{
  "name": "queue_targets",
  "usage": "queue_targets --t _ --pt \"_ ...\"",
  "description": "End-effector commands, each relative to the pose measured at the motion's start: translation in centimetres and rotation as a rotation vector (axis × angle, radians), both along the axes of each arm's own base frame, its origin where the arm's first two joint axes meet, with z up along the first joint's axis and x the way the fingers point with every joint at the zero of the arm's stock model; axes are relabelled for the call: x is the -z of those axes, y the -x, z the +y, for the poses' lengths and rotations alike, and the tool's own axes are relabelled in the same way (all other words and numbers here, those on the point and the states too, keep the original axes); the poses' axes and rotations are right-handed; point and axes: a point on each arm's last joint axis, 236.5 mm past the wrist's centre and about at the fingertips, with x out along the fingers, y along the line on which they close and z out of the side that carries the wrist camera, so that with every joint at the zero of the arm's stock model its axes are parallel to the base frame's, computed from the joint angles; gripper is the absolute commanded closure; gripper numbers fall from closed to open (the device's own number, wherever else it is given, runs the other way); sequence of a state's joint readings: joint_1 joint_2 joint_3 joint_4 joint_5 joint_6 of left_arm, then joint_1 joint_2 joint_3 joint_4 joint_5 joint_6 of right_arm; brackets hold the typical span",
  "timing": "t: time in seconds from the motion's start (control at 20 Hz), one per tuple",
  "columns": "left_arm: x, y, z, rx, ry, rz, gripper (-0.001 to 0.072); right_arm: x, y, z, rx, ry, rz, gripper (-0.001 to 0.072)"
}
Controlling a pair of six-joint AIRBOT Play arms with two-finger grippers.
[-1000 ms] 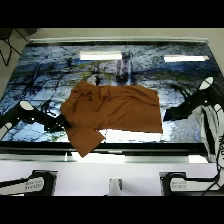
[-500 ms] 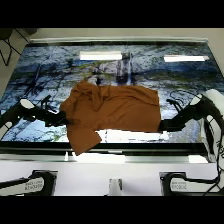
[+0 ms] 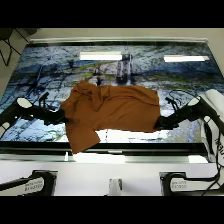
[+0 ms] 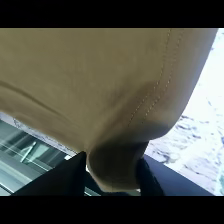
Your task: Fold the shirts.
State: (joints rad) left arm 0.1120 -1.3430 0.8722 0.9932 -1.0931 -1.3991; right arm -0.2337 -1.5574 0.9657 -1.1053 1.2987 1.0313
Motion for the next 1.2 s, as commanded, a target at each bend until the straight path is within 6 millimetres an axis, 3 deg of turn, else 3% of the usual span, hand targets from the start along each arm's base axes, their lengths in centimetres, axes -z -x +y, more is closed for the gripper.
queue_targets --t 0.0,0.05,0.1,0.15,0.25,0.35,0.45,0.5,0.55,0.6,0.7,0.75,0.8,0.85,0.95,1.05,1.15 --pt "-0.1 0.0 0.0 0.000 -0.001 -0.004 0.0670 0.9 0.1 1.2 -0.042 0.022 0.008 0.0412" --pt "-0.1 0.2 -0.1 0.006 0.004 0.006 0.0670 1.3 0.3 2.0 -0.078 0.031 0.009 0.0491" --pt "-0.2 0.7 -0.3 0.018 0.012 0.024 0.0670 1.5 0.3 2.6 -0.113 0.042 0.003 0.0688" --pt "-0.6 1.0 -0.4 0.027 0.015 0.026 0.0672 1.2 0.2 3.1 -0.148 0.042 -0.011 0.0685" --pt "-2.8 0.0 -0.1 0.033 -0.001 -0.066 0.0673 -1.3 -1.2 3.5 -0.217 0.037 -0.092 0.0687" --pt "-9.1 -3.4 1.4 0.006 -0.046 -0.275 0.0674 -7.2 -5.4 2.9 -0.260 0.083 -0.303 0.0690" --pt "-19.6 -6.8 3.5 -0.037 -0.097 -0.546 0.0674 -17.8 -11.0 1.5 -0.248 0.199 -0.640 0.0689" --pt "-27.0 -7.7 4.5 -0.058 -0.131 -0.723 0.0673 -25.4 -12.9 0.8 -0.230 0.270 -0.845 0.0688" --pt "-35.4 -7.2 5.0 -0.071 -0.172 -0.917 0.0673 -33.0 -13.3 0.2 -0.206 0.336 -1.038 0.0688" --pt "-43.1 -5.4 5.0 -0.081 -0.211 -1.099 0.0672 -41.1 -12.2 -0.3 -0.174 0.406 -1.239 0.0688" --pt "-57.0 1.1 4.2 -0.108 -0.286 -1.460 0.0672 -54.3 -6.5 -1.1 -0.094 0.524 -1.573 0.0688" --pt "-61.9 4.9 3.3 -0.134 -0.282 -1.601 0.0672 -58.8 -3.0 -1.1 -0.062 0.560 -1.697 0.0688" --pt "-64.8 7.9 2.5 -0.162 -0.243 -1.679 0.0672 -61.3 -0.1 -1.2 -0.039 0.592 -1.773 0.0688" --pt "-66.3 10.1 1.8 -0.168 -0.214 -1.725 0.0672 -62.3 2.4 -1.7 -0.028 0.635 -1.801 0.0688" --pt "-66.6 12.6 1.1 -0.162 -0.214 -1.747 0.0673 -61.9 5.2 -2.7 -0.024 0.701 -1.764 0.0688" --pt "-65.6 12.6 0.9 -0.142 -0.222 -1.712 0.0673 -60.6 5.8 -3.2 -0.030 0.716 -1.705 0.0688" --pt "-62.8 11.0 1.3 -0.094 -0.281 -1.606 0.0673 -59.5 5.4 -3.2 -0.046 0.710 -1.661 0.0687"
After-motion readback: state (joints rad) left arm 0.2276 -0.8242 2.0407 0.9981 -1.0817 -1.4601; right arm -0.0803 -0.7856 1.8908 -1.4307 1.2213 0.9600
